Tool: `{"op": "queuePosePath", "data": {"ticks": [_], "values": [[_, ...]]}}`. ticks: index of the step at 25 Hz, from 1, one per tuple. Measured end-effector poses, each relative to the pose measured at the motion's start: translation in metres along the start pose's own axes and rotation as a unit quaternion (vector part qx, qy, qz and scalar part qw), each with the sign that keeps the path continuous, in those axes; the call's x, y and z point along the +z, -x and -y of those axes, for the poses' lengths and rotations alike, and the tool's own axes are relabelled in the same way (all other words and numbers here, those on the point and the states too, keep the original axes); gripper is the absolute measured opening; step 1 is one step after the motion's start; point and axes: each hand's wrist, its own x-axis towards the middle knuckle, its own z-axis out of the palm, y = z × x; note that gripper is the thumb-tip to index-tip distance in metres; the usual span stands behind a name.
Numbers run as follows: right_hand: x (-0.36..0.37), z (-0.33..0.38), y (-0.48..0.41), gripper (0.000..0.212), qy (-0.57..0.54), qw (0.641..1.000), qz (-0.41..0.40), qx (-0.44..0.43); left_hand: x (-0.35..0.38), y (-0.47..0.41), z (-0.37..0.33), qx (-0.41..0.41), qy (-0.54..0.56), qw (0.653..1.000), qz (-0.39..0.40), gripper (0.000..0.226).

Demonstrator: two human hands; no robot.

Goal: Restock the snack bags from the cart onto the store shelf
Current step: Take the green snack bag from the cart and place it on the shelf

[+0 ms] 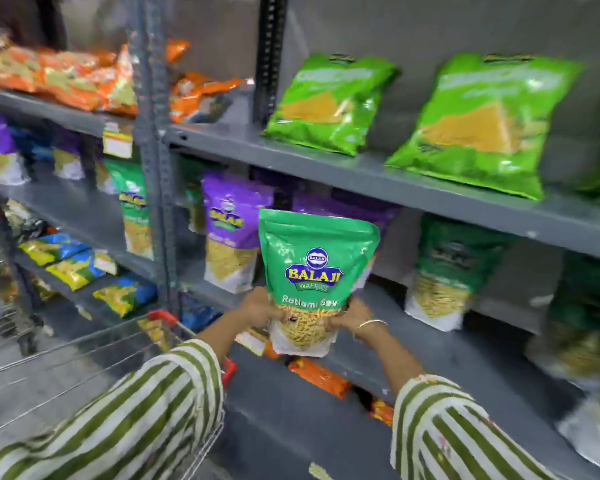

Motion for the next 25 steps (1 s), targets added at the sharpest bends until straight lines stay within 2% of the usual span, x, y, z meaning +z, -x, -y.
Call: {"op": "queuePosePath", "data": {"ticks": [5, 9, 10, 13, 17, 21, 23, 24, 25], "values": [[-0.089, -0.060, 0.026, 0.062, -0.053, 0.995, -0.066, 0.046, 0.096, -0.039, -0.057, 0.033, -0.022, 0.996, 0.081, 0.054], [-0.138, -0.104, 0.035, 0.058, -0.108, 0.983, -0.115, 0.095, 0.156, -0.067, -0.092, 0.039, -0.119, 0.980, 0.152, 0.058], [-0.147, -0.112, 0.034, 0.056, -0.104, 0.980, -0.129, 0.109, 0.166, -0.074, -0.097, 0.028, -0.114, 0.979, 0.164, 0.058], [-0.167, -0.128, 0.030, 0.060, -0.097, 0.974, -0.158, 0.133, 0.188, -0.089, -0.109, 0.007, -0.073, 0.979, 0.189, 0.057], [-0.171, -0.142, 0.027, 0.045, -0.106, 0.973, -0.158, 0.130, 0.202, -0.100, -0.109, -0.023, -0.055, 0.976, 0.211, 0.059], [-0.171, -0.140, 0.031, 0.043, -0.103, 0.972, -0.169, 0.130, 0.205, -0.099, -0.106, 0.001, -0.046, 0.975, 0.217, 0.056], [-0.177, -0.132, 0.031, 0.054, -0.032, 0.977, -0.096, 0.186, 0.201, -0.097, -0.102, 0.014, -0.065, 0.970, 0.232, 0.055], [-0.181, -0.125, 0.031, 0.059, 0.045, 0.965, -0.020, 0.256, 0.194, -0.097, -0.099, 0.007, -0.091, 0.964, 0.251, 0.056], [-0.184, -0.116, 0.030, 0.064, 0.119, 0.927, 0.062, 0.350, 0.185, -0.097, -0.095, -0.014, -0.135, 0.951, 0.277, 0.057]]}}
